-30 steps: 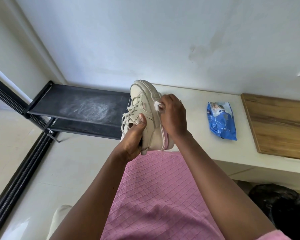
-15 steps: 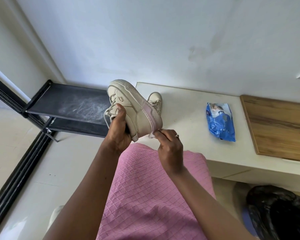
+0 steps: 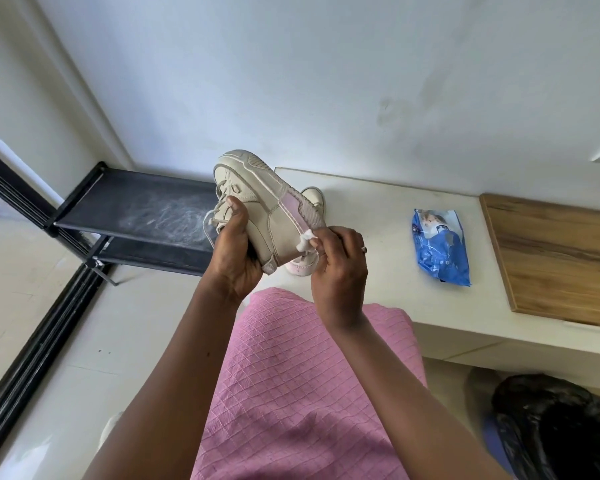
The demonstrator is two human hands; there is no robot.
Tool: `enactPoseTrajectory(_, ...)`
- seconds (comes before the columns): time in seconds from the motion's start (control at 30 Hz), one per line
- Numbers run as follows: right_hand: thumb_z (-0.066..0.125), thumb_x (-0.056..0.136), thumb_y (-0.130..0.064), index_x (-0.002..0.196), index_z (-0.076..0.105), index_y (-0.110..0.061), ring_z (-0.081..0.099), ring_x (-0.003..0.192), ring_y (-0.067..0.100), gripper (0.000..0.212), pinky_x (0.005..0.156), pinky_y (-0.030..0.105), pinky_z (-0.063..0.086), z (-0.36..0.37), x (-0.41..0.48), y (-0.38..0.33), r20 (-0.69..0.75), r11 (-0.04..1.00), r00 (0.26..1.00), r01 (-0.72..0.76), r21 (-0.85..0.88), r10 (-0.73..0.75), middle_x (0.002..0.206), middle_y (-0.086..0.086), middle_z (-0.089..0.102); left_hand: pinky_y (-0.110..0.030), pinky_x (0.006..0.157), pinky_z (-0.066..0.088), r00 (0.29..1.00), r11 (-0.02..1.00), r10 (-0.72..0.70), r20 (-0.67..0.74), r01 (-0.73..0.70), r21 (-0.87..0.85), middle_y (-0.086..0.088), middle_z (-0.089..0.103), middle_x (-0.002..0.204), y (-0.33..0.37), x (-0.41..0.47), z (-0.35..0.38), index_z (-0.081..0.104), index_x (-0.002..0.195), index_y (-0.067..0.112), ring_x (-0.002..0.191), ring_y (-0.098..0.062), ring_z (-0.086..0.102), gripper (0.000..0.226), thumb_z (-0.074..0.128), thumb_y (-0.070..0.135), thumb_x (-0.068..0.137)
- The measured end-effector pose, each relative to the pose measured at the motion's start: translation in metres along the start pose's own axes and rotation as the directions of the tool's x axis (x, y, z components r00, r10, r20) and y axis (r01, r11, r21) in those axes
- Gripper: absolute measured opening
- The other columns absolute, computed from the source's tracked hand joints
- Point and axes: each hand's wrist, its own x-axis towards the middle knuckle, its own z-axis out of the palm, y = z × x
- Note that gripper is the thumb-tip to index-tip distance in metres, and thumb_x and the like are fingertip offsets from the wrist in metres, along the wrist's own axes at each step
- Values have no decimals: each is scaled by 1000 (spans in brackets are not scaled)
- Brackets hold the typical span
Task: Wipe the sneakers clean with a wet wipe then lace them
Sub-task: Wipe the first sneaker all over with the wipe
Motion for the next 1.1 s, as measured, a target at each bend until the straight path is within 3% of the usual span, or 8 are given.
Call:
enactPoseTrajectory(0.27, 65, 70, 6, 75, 67, -3, 58, 70, 33, 11, 60, 29, 45, 12, 45, -11, 183, 983, 974, -107, -151, 134, 78, 15, 60, -34, 55, 58, 999, 967, 39, -3, -37, 252, -8, 72, 99, -13, -11, 8, 62, 110, 18, 83, -27, 69, 52, 22, 48, 98)
enactPoseTrajectory(0.4, 60, 71, 5, 73, 67, -9, 59, 65, 30, 16, 56, 21, 33, 14, 57, 3, 380, 991, 917, -88, -101, 120, 73, 10, 61, -26, 44, 44, 1000, 948, 25, 16, -29, 317, -16, 69, 92, -20, -10, 2, 75, 90, 31, 89, -33, 41, 58, 23, 55, 96)
enactPoseTrajectory(0.53, 56, 74, -4, 81, 69, -6, 61, 71, 28, 15, 62, 23, 44, 0, 29, 6, 332, 1000, 943, -22, -11, 25, 81, 6, 70, -18, 28, 31, 1000, 936, 22, -8, -17, 352, -18, 70, 86, -21, -10, -5, 75, 88, 32, 59, -24, 44, 60, 21, 55, 97)
enactPoseTrajectory(0.67, 67, 77, 4, 85, 68, -4, 57, 73, 26, 12, 66, 28, 45, -11, -5, 13, 289, 997, 957, 31, -77, -8, 80, 6, 66, -18, 30, 29, 999, 936, -7, -45, 22, 353, -23, 68, 88, -30, -10, -10, 76, 86, 25, 46, -21, 41, 66, 20, 57, 96)
enactPoseTrajectory(0.8, 56, 79, 5, 85, 68, -2, 60, 79, 24, 15, 70, 29, 50, -17, -20, 8, 263, 995, 963, 70, -64, -51, 83, 7, 67, -38, 61, 48, 997, 966, -64, -37, 71, 248, -12, 72, 100, -40, -8, -17, 75, 93, 26, 94, -32, 48, 64, 21, 61, 93)
enactPoseTrajectory(0.9, 48, 81, 3, 86, 70, 1, 63, 79, 24, 22, 72, 30, 53, -14, -16, 1, 291, 993, 950, 116, 8, -114, 84, 9, 69, -50, 84, 51, 994, 975, -106, 19, 100, 198, -12, 70, 109, -44, -10, -15, 63, 111, 16, 101, -29, 64, 73, 12, 65, 90)
enactPoseTrajectory(1.0, 47, 83, -6, 86, 71, -1, 65, 74, 23, 25, 68, 30, 54, -7, -1, -7, 310, 991, 941, 115, 72, -132, 83, 8, 70, -45, 80, 55, 984, 959, -165, 63, 145, 242, -16, 68, 109, -48, -14, -9, 57, 122, 13, 100, -26, 67, 91, 3, 74, 83)
enactPoseTrajectory(1.1, 52, 83, -6, 88, 72, -3, 68, 81, 23, 21, 76, 29, 51, -5, -1, -14, 308, 982, 933, 165, 90, -185, 90, 9, 71, -28, 51, 46, 982, 948, -188, 33, 173, 268, -14, 61, 80, -49, -9, -11, 72, 98, 15, 71, -25, 55, 100, 3, 83, 75)
